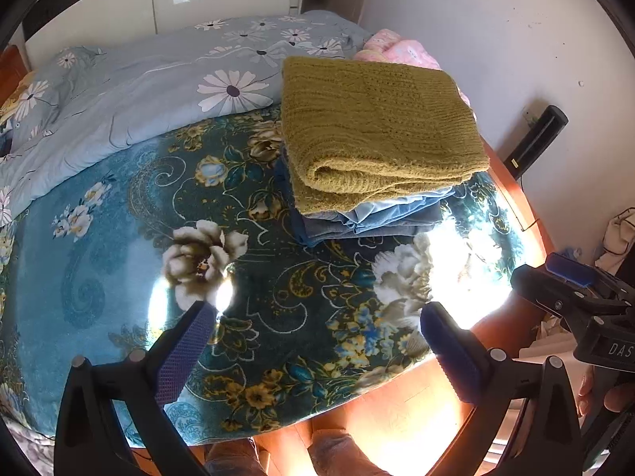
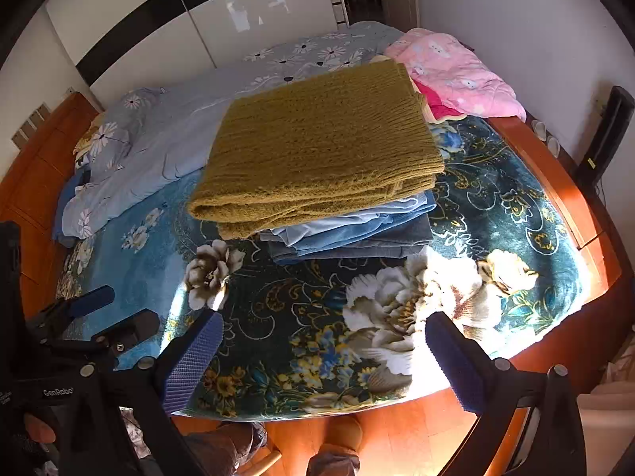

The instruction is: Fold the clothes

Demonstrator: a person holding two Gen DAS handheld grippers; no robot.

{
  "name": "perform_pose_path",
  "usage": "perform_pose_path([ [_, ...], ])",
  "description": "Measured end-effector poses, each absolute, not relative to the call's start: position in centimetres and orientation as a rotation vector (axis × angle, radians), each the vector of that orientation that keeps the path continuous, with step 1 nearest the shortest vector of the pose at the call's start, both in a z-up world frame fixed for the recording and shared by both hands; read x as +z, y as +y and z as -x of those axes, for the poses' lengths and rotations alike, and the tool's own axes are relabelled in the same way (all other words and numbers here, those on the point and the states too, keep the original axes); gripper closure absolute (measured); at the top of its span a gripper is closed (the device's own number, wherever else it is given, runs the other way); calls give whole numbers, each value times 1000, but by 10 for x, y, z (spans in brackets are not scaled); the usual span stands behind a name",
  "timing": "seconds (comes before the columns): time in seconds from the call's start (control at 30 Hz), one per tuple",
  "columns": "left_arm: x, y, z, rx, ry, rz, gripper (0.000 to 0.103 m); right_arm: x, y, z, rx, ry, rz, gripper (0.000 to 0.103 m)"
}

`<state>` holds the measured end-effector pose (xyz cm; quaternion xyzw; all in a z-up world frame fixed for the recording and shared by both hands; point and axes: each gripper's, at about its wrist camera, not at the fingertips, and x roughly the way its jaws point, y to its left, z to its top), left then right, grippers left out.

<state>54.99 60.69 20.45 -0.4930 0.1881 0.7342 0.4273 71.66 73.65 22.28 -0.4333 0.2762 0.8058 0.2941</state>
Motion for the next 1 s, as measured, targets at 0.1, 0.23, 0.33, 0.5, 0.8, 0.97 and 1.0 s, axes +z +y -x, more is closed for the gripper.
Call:
perform_pose_path([
  [0.1,203,606,-554,1844,464,1238,0,218,738,-714,2168,717,1174,0],
  [0.23,200,607,-553,1850,444,1258,0,216,735,-711,2186,697,1192,0],
  [0.33,194,608,-552,1859,465,1271,0,214,734,-710,2189,694,1199,0],
  [0.5,185,607,-553,1862,473,1301,0,209,731,-710,2179,685,1218,0],
  [0.8,176,612,-558,1875,530,1300,0,201,729,-707,2167,675,1254,0],
  [0.97,176,612,-557,1875,543,1298,0,200,730,-706,2166,674,1265,0],
  [1.0,176,613,-557,1874,546,1297,0,199,730,-706,2166,674,1266,0],
])
